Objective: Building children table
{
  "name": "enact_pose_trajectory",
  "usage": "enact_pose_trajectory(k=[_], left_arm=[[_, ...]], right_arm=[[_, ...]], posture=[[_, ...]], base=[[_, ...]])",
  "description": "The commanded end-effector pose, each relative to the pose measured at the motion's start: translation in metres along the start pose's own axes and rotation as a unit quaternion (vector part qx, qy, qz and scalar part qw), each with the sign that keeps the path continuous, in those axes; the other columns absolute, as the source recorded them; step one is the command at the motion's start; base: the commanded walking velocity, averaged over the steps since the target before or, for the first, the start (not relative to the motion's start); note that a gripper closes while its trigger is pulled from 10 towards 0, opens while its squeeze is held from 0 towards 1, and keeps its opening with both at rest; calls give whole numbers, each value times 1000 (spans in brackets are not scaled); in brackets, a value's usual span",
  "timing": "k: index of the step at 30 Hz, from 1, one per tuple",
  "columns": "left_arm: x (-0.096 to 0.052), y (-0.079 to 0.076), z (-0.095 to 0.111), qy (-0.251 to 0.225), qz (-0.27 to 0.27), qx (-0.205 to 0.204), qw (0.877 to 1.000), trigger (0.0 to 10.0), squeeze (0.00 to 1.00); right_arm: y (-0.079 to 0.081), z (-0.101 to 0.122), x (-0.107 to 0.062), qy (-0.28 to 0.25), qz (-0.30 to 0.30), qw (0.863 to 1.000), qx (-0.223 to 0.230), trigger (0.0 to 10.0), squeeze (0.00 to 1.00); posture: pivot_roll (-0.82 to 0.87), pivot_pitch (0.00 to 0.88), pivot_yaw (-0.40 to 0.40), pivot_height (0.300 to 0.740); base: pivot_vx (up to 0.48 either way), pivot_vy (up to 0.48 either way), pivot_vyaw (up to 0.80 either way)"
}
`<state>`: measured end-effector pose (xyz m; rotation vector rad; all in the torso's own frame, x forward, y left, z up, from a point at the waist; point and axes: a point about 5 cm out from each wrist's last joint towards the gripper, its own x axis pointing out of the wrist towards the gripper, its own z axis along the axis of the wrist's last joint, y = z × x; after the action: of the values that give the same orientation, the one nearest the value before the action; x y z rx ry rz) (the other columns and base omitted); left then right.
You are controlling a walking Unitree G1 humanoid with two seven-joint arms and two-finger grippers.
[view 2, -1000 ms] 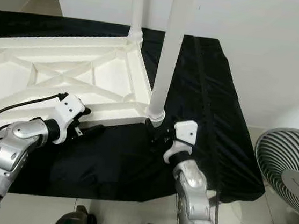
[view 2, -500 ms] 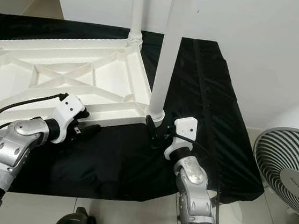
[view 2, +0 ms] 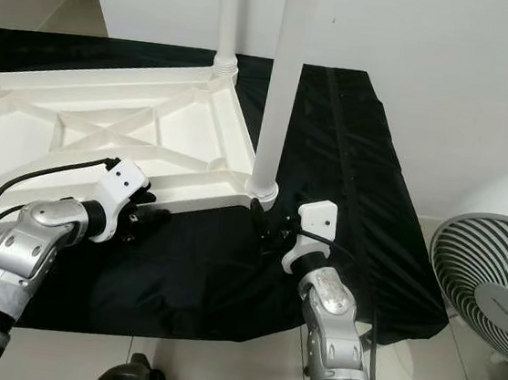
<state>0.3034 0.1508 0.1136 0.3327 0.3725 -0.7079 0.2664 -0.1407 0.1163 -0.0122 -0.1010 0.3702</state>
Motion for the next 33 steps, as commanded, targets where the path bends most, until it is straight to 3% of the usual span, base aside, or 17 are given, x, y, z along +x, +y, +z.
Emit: enact_pose_trajectory(k=[1, 4, 7, 8, 9, 12, 13, 14, 19, 24, 28, 29, 33], left_arm=[[-1, 9, -14, 30, 89, -29, 995, 0, 0], [3, 7, -9, 18, 98, -35, 994, 0, 0], [11, -5, -1, -8, 116, -55, 992, 0, 0], [16, -13, 5, -26, 127, -64, 989, 196, 0], [19, -19, 10, -39, 136, -71, 987, 1569, 0], [21, -22, 12, -45, 140, -74, 986, 1569, 0], [24, -27, 17, -54, 142, -71, 986, 3216, 0], [27, -31, 21, -66, 144, -70, 985, 10000, 0], [35, -38, 36, -97, 160, -74, 979, 10000, 0], [37, -41, 43, -120, 163, -26, 979, 10000, 0], [34, -45, 44, -139, 130, -75, 979, 10000, 0], [33, -46, 46, -149, 125, -82, 977, 10000, 1000], [28, -48, 52, -170, 127, -77, 974, 10000, 1000]], right_arm=[[-1, 3, 0, -6, -4, 1000, -3, 10000, 0], [-1, 4, 2, -8, -8, 1000, -3, 10000, 0], [-1, 7, 5, -14, -14, 1000, -1, 10000, 0], [0, 8, 7, -17, -18, 1000, 2, 10000, 0], [0, 9, 9, -19, -20, 1000, 5, 10000, 0], [0, 10, 10, -20, -22, 1000, 6, 10000, 0], [1, 11, 11, -22, -22, 999, 9, 10000, 0], [2, 13, 13, -25, -22, 999, 12, 10000, 0], [5, 16, 21, -29, -19, 999, 17, 10000, 0], [5, 19, 25, -33, -17, 999, 17, 10000, 0], [5, 20, 25, -35, -19, 999, 18, 10000, 0], [4, 20, 25, -35, -20, 999, 18, 10000, 0], [3, 19, 25, -34, -29, 999, 17, 10000, 0]], posture=[[-15, 25, 17, 740], [-16, 27, 15, 740], [-21, 35, 7, 740], [-21, 37, 4, 740], [-19, 43, -3, 740], [-19, 43, -3, 740], [-17, 52, -13, 740], [-19, 59, -21, 740], [-25, 75, -35, 740], [-28, 83, -35, 740], [-25, 84, -33, 740], [-24, 86, -31, 740], [-20, 85, -27, 740]], base=[[0, 0, 0], [0, 0, 0], [0, 0, 0], [0, 0, 0], [0, 0, 0], [0, 0, 0], [0, 0, 0], [0, 0, 0], [0, 0, 0], [0, 0, 0], [0, 0, 0], [0, 0, 0], [0, 0, 0]])
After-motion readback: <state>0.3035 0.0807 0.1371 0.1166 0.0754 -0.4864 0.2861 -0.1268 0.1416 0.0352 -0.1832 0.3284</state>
